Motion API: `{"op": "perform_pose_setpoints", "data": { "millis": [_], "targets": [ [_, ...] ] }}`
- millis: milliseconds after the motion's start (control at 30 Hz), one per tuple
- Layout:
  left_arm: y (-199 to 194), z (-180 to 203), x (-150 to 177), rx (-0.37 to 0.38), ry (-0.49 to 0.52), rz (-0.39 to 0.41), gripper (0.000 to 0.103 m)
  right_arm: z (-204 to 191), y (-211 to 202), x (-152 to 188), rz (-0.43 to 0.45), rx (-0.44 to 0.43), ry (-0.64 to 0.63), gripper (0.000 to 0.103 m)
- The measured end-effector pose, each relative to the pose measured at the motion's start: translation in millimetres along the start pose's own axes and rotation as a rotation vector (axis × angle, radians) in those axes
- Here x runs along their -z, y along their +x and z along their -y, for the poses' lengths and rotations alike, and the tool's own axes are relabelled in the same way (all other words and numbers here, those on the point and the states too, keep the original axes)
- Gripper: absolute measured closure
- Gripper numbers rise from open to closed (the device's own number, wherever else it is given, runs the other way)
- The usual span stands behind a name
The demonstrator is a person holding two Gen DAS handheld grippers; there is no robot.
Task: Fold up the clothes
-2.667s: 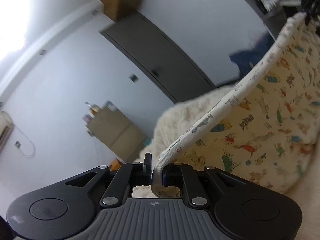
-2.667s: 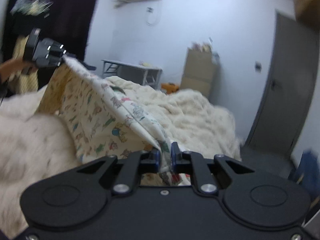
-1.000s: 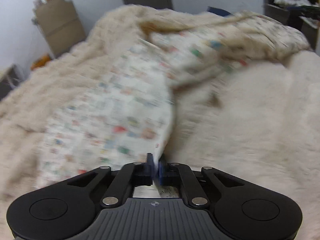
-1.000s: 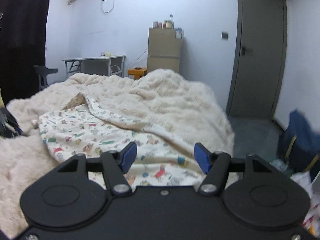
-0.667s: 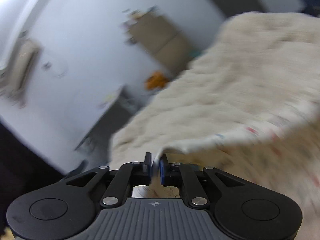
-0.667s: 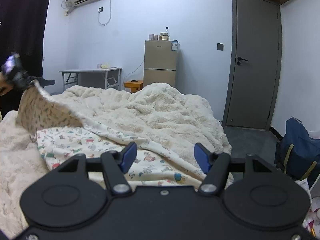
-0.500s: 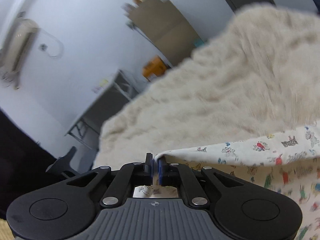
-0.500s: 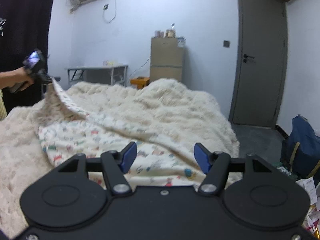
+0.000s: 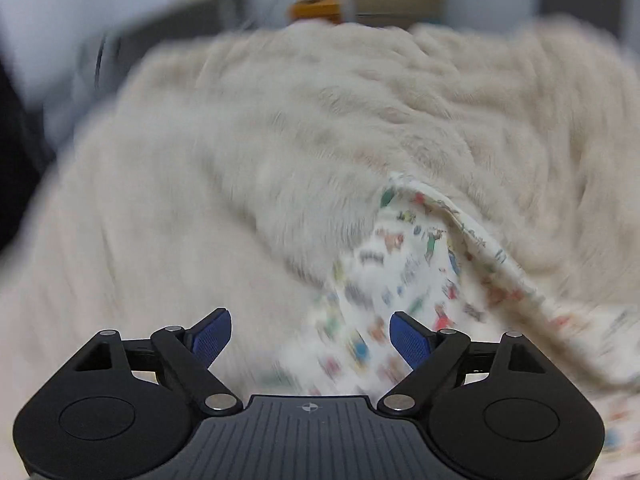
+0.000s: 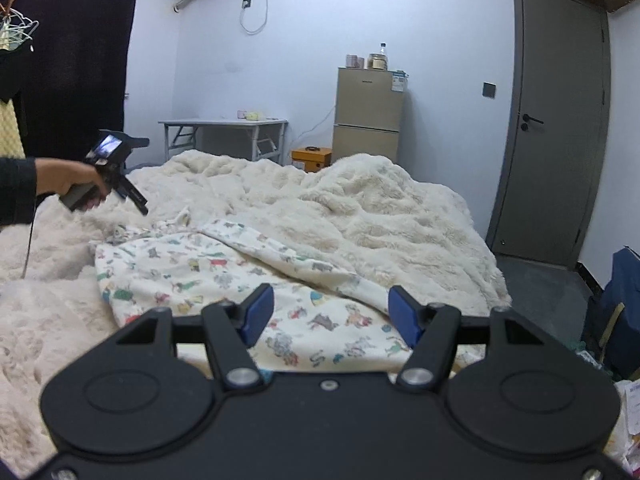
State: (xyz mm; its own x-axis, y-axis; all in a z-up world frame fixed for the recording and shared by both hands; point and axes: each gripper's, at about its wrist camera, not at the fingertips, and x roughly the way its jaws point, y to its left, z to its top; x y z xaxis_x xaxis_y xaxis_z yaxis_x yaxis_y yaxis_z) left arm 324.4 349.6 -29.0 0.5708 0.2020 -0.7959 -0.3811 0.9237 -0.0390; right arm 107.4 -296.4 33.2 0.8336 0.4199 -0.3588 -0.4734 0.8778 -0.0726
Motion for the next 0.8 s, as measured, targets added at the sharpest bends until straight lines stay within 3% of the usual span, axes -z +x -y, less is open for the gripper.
{"op": "perform_pose_setpoints", "data": {
  "millis": [100,167,300,400,433,500,633,700,800],
  "targets": [
    [-17.2,-68.9,41.2,0.182,-0.34,0.054,0.023,-7.8,-5.7,-0.1,0.018,-0.016,-0.021,0.041],
    [-8.8,-83.5,53.7,0.231,-0.427,0.052,0.04,-13.7,-10.4,0.5,0.028,-0.022,-0.038,0.041],
    [18.6,-78.7,72.8,0.336,-0.473,0.044,0.051,-19.7,-14.3,0.7,0.039,-0.026,-0.06,0.041],
    [25.1,-67.9,75.0,0.345,-0.438,0.06,0.081,-21.3,-15.3,-0.2,0.042,-0.022,-0.073,0.041],
    [25.0,-63.5,74.1,0.318,-0.416,0.072,0.102,-21.9,-15.7,-0.5,0.042,-0.021,-0.078,0.041],
    [17.0,-62.7,73.7,0.293,-0.41,0.117,0.102,-20.4,-13.5,-1.0,0.039,-0.018,-0.069,0.041],
    [-24.3,-83.2,78.5,0.345,-0.475,0.217,0.103,-18.7,-11.3,-0.7,0.032,-0.016,-0.054,0.041],
    [-38.2,-93.1,85.9,0.351,-0.487,0.239,0.103,-19.2,-13.3,-1.0,0.035,-0.018,-0.053,0.041],
    [-38.7,-104.0,98.3,0.294,-0.483,0.216,0.103,-19.8,-15.0,-3.5,0.044,-0.029,-0.049,0.041]
  ]
}}
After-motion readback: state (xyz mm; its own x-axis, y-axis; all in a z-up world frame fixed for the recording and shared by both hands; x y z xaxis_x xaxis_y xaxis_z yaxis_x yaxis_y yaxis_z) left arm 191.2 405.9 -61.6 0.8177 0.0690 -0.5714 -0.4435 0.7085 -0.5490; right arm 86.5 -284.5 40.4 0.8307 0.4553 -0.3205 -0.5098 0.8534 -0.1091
